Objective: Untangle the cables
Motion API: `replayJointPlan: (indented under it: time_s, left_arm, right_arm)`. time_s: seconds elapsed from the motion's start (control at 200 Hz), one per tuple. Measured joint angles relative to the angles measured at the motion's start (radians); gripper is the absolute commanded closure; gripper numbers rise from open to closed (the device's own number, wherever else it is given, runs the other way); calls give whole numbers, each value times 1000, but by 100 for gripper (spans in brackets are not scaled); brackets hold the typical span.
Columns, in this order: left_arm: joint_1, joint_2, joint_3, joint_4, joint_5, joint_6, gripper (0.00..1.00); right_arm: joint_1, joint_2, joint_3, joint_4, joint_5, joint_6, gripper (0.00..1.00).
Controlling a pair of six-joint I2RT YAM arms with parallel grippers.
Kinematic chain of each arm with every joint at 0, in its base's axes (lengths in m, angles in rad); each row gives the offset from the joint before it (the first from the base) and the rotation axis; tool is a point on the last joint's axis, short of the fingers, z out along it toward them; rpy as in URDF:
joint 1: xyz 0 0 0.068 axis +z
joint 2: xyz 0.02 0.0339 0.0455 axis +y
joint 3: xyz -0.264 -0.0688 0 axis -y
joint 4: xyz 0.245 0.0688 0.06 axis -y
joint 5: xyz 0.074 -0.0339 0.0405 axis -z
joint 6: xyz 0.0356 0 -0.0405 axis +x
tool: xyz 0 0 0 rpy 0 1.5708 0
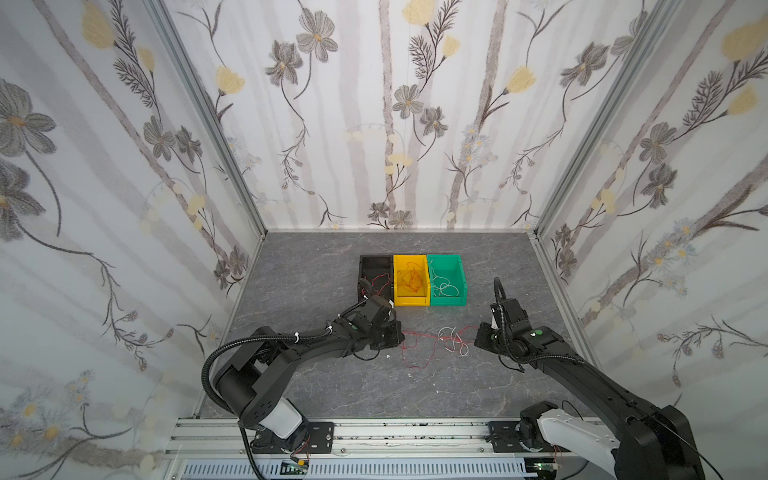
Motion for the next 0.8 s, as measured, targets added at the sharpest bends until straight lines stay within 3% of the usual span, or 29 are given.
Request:
replayJointPlan:
  time_s: [0.065, 0.22, 0.35, 0.655, 0.804]
  left_arm:
    - [13, -23, -12, 2, 12, 10, 100]
    - [31, -43, -23, -21, 28, 35, 89]
    - [44, -32, -29, -53, -15, 38, 82]
    - [36, -12, -32, -61, 16, 41, 52]
    - [-3, -37, -32, -66, 36, 40, 44]
  right_arm:
    - [-12, -19, -3, 1, -30, 3, 96]
    - [-18, -37, -21, 32, -103, -11, 90]
    - [-13, 2, -38, 46, -112, -28, 88]
    - [63, 63, -39, 108, -135, -31, 77]
    - [68, 47, -31, 108, -130, -31, 64]
